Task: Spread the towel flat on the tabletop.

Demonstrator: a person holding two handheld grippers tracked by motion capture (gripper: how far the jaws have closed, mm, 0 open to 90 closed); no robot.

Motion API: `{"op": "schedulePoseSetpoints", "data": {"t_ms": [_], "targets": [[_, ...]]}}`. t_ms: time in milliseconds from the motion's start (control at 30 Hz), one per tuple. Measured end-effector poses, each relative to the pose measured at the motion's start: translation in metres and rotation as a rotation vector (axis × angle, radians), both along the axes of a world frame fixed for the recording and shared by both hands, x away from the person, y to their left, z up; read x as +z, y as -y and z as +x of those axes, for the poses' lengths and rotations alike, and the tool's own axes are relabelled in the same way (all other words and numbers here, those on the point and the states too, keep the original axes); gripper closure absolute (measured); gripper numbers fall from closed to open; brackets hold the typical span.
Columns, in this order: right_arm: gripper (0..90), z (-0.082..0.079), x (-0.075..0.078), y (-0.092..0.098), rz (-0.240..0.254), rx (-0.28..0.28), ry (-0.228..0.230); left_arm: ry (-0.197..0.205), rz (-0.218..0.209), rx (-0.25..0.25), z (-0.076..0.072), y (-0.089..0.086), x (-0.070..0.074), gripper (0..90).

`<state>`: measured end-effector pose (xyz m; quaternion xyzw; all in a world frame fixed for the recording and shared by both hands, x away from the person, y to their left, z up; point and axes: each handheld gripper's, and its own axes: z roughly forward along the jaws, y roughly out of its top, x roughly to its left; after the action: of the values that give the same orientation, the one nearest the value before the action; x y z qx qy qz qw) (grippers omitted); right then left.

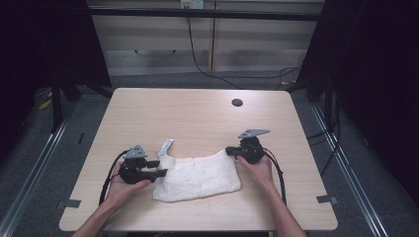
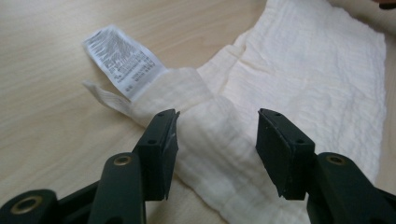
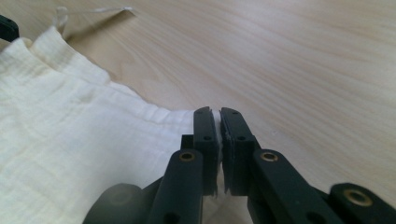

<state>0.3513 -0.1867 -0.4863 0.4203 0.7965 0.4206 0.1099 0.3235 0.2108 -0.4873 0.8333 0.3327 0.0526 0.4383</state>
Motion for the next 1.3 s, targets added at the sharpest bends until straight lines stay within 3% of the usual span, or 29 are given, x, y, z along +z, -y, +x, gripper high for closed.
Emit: {"op": "schedulePoseSetpoints", "data": {"t_ms": [200,267,367,500,567,667,833,933,1133,1233,1300], "targets": [[85.3,-0.004,0.008,0.011,-0.001,-0.028,0.030,0.021,-0.019,0.062,0.005,-0.015,0.007,50.5],[85.3,-0.004,0.006,0.016,0.001,-0.043,0.025,0.026,-0.018,0.075,0.010,-0.017,0.006,55.6],[85.3,-0.003,0.005,0.018,-0.002,-0.044,0.020,0.030,-0.026,0.059,0.016,-0.013,0.007,61.1],[85.1,-0.003,0.004,0.017,0.000,-0.041,0.014,0.033,-0.024,0.027,0.024,-0.002,0.008,61.7],[84.9,-0.003,0.003,0.016,-0.005,-0.038,0.010,0.013,0.013,0.011,0.028,0.007,0.001,60.5],[84.4,-0.003,0.001,0.016,-0.008,-0.036,0.008,-0.005,0.032,0.004,0.029,0.010,-0.006,59.5],[83.8,-0.003,-0.001,0.017,-0.012,-0.043,0.003,-0.036,0.021,-0.035,0.029,0.009,-0.011,82.0],[84.6,-0.004,-0.002,0.018,0.002,-0.046,-0.001,-0.043,0.009,-0.044,0.029,0.007,-0.010,85.2],[82.9,-0.007,0.000,0.020,0.016,-0.059,0.005,-0.003,-0.010,-0.030,0.025,0.005,-0.003,85.9],[82.2,-0.007,-0.002,0.020,0.010,-0.060,-0.004,-0.011,-0.008,-0.027,0.026,0.005,-0.005,85.2],[83.7,-0.006,-0.004,0.019,0.005,-0.059,-0.011,-0.017,-0.009,-0.005,0.029,0.005,-0.007,78.3]]}}
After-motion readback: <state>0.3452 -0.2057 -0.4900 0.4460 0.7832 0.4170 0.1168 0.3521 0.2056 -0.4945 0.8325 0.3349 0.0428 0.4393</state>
